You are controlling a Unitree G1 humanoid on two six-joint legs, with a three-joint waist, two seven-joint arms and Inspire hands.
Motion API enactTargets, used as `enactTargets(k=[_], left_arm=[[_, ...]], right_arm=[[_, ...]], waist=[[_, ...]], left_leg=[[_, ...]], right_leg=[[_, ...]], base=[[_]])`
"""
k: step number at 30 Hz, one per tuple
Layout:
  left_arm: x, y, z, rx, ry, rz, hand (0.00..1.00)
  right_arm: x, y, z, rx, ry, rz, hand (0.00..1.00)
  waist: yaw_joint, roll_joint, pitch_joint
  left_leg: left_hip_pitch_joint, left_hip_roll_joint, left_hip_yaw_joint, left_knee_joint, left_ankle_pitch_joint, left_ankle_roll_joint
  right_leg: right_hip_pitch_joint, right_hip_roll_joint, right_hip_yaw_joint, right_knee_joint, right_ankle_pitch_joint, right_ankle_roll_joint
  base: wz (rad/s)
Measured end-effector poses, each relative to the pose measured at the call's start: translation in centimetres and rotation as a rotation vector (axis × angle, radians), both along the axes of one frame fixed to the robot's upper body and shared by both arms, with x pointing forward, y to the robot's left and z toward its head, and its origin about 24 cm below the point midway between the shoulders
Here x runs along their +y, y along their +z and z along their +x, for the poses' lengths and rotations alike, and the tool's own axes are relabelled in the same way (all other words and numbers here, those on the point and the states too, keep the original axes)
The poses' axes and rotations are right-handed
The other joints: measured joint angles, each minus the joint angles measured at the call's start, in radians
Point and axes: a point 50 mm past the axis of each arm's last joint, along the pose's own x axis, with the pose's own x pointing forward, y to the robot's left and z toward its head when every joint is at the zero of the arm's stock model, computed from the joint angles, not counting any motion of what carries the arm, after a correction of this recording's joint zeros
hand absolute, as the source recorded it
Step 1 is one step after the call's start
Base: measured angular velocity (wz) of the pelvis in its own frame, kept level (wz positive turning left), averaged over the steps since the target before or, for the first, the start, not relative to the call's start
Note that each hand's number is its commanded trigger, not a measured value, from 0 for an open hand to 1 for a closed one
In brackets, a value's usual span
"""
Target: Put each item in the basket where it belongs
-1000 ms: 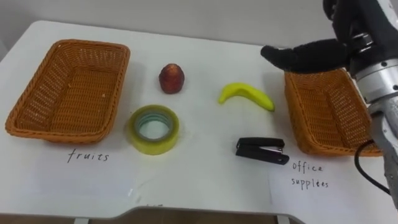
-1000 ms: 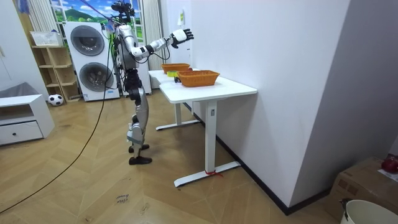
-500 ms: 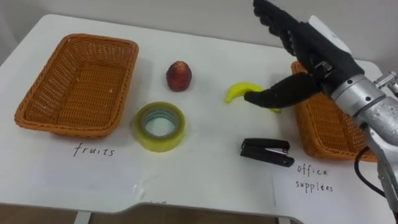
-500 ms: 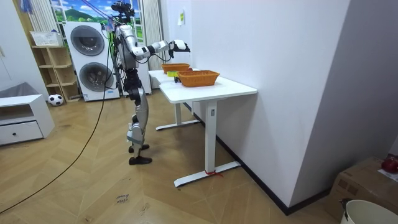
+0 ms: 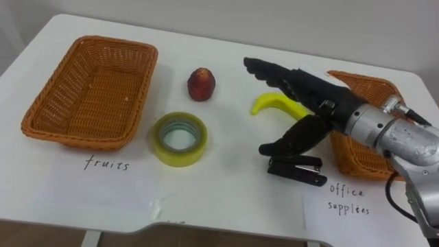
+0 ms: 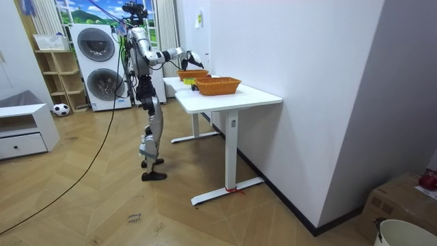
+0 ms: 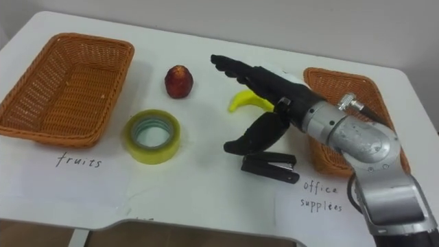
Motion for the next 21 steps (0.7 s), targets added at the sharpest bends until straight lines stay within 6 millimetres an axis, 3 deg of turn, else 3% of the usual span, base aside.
enactTargets(k=[6, 12, 21], left_arm=[[0.0, 0.0, 0.2, 0.0, -0.008, 0.002, 0.0], [-0.1, 0.0, 0.6, -0.012, 0.014, -0.007, 0.0], [-0.2, -0.1, 0.5, -0.001, 0.022, -0.014, 0.0]], right_arm=[[0.0, -0.2, 0.0, 0.012, 0.009, -0.028, 0.0], [-0.7, -3.5, -0.4, 0.165, -0.005, -0.078, 0.0], [-1.4, -5.0, -0.4, 0.255, -0.031, -0.084, 0.0]], waist=[[0.006, 0.001, 0.0009], [0.03, -0.002, -0.0012], [0.035, 0.0, 0.0003]], left_leg=[[-0.004, 0.0, -0.004, 0.0, 0.0, 0.0], [-0.006, 0.0, -0.007, 0.002, 0.0, 0.0], [-0.012, 0.0, -0.008, 0.004, 0.0, 0.0]], right_leg=[[-0.003, 0.0, -0.003, 0.0, 0.0, 0.0], [-0.005, -0.001, -0.004, -0.001, 0.0, 0.0], [-0.014, -0.001, -0.008, 0.001, 0.0, 0.0]], base=[[0.0], [0.01], [0.0]])
